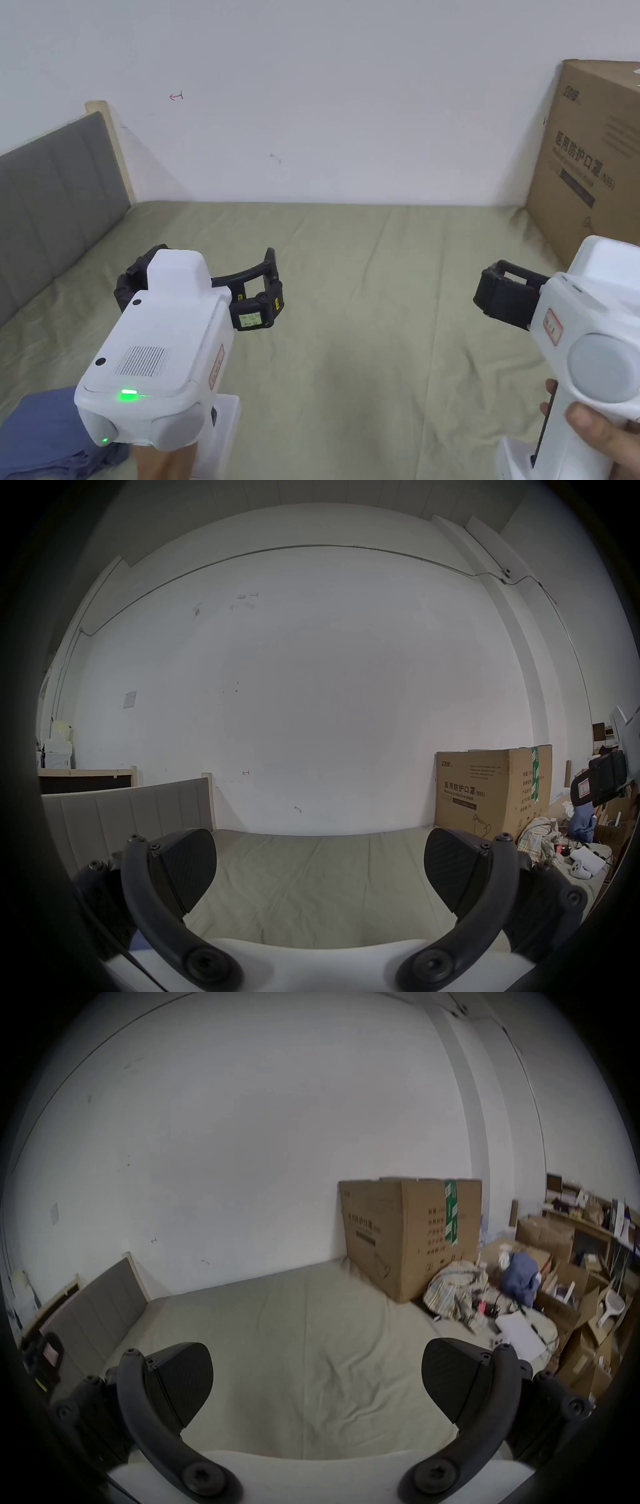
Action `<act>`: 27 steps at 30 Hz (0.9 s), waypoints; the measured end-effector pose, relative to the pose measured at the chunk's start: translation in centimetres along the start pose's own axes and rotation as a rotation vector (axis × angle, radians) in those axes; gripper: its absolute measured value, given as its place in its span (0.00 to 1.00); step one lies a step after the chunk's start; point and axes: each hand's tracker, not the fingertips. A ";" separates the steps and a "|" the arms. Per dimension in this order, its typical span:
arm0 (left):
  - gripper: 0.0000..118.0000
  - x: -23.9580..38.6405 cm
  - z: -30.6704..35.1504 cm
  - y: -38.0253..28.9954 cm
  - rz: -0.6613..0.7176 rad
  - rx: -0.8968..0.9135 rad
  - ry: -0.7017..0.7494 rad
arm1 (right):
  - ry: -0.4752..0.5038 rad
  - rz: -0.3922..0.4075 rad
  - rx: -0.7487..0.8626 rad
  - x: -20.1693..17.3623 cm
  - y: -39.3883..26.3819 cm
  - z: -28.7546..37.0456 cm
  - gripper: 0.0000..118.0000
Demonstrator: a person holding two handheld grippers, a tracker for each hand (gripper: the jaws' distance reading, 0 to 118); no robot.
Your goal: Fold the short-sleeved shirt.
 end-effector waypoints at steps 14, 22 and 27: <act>1.00 -0.6 0.0 0.4 0.013 0.010 0.005 | -0.004 0.022 -0.017 -0.9 0.4 0.1 1.00; 1.00 -0.8 0.1 0.3 0.008 0.011 0.008 | 0.024 -0.005 -0.042 -0.1 0.5 -1.1 0.99; 1.00 -0.9 0.1 0.3 0.012 0.008 0.010 | 0.023 0.029 0.080 -0.4 -0.5 -1.0 0.99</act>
